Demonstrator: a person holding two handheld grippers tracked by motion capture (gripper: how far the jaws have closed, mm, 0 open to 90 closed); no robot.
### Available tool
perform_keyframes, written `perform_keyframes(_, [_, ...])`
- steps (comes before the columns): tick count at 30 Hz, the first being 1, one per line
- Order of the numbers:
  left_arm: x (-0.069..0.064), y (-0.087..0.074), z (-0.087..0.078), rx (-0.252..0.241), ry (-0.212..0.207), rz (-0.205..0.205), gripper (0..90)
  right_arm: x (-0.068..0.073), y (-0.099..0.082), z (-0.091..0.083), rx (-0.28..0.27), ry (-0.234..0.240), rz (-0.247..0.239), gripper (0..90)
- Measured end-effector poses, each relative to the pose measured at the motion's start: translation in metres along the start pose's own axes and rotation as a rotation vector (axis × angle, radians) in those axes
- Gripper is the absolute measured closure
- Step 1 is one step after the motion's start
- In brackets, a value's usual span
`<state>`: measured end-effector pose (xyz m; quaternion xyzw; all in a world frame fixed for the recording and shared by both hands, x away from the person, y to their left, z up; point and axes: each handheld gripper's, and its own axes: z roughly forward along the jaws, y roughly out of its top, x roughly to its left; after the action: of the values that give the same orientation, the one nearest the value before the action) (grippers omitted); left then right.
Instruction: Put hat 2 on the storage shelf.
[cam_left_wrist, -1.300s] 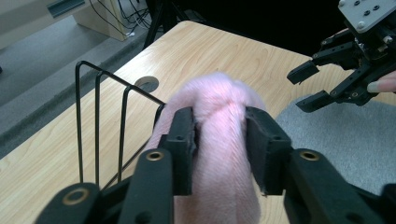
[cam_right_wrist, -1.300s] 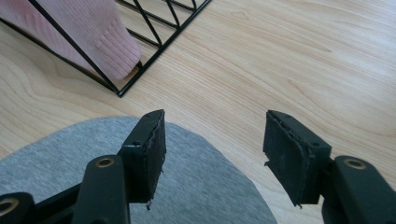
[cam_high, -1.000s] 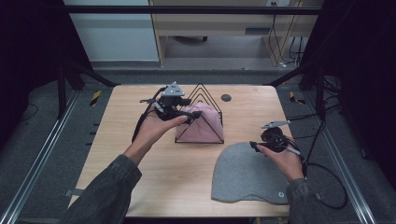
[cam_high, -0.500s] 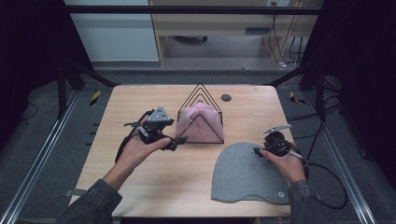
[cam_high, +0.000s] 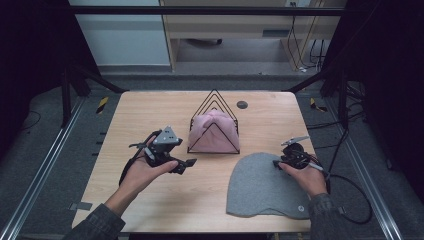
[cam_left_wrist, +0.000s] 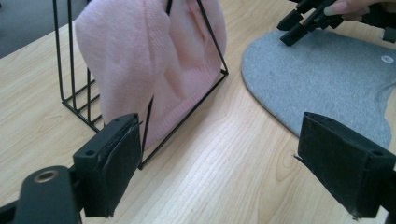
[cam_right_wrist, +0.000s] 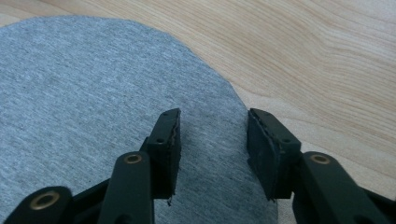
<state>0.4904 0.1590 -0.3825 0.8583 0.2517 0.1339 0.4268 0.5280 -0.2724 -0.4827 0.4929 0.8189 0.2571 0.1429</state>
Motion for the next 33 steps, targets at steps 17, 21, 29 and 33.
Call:
perform_keyframes(17, [0.001, -0.030, 0.008, 0.048, -0.042, -0.053, 12.4, 0.010, 0.003, -0.010, -0.025, 0.077, -0.027, 85.8])
perform_keyframes(21, [0.000, -0.038, 0.012, 0.052, -0.056, -0.067, 11.6, 0.017, 0.007, -0.022, -0.073, 0.096, -0.041, 86.0])
perform_keyframes(29, [0.000, -0.061, 0.017, 0.059, -0.094, -0.113, 10.4, 0.039, 0.013, -0.053, -0.212, 0.105, -0.109, 86.3])
perform_keyframes(33, [0.002, -0.067, 0.018, 0.086, -0.080, -0.117, 10.7, 0.052, 0.019, -0.067, -0.245, 0.113, -0.148, 86.3])
